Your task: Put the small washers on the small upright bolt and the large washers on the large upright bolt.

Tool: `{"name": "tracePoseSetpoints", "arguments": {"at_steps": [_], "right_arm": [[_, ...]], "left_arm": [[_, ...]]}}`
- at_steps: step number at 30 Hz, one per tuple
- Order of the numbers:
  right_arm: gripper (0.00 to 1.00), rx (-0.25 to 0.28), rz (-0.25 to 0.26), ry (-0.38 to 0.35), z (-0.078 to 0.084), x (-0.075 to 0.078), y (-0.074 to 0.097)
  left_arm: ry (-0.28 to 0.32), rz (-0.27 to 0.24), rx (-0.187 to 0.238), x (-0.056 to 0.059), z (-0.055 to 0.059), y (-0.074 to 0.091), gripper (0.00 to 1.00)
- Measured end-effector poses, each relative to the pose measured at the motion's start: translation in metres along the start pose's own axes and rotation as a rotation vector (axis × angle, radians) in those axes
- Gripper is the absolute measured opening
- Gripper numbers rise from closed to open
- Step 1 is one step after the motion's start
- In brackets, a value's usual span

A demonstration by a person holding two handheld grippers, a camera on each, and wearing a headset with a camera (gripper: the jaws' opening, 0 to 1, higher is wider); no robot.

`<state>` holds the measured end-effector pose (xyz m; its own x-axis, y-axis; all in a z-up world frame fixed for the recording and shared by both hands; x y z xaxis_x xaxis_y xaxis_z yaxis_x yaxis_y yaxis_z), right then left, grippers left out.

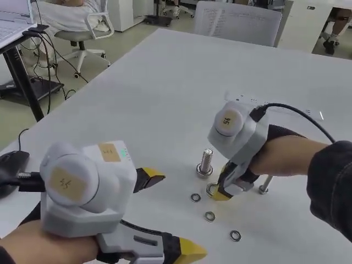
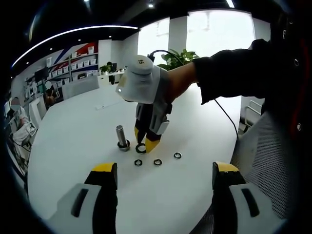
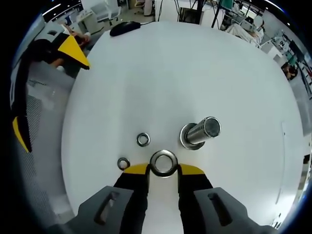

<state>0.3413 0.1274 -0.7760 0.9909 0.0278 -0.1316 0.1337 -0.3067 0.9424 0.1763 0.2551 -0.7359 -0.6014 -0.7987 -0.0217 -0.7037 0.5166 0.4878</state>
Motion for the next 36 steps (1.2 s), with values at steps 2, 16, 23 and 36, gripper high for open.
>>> {"name": "tracePoseSetpoints", "arguments": {"at_steps": [2, 16, 23, 36], "right_arm": [[0.24, -0.004, 0.002, 0.001, 0.001, -0.001, 0.003], [0.23, 0.017, 0.012, -0.006, 0.003, -0.010, 0.027], [0.23, 0.030, 0.030, -0.009, 0.004, -0.013, 0.041], [0.23, 0.086, 0.072, -0.001, -0.002, -0.019, 0.066]], "left_arm": [[-0.001, 0.001, -0.001, 0.000, 0.000, 0.000, 0.80], [-0.008, 0.010, 0.000, 0.003, -0.001, 0.000, 0.80], [-0.014, 0.017, -0.002, 0.004, -0.001, -0.001, 0.80], [-0.021, 0.018, 0.000, 0.004, -0.001, 0.001, 0.80]]}}
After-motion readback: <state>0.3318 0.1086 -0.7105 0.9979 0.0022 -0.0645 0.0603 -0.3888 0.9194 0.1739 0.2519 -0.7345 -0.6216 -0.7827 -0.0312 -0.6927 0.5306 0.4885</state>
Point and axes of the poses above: the centre of the closed fingertips' face, and the gripper's own axes: y roughly backward along the fingers, x roughly to its right, z roughly out of its underside, the point moved 10 cm from there along y, roughly backward along the fingers, and after that the axes turned 9 degrees about -z, right-handed, at the moved point
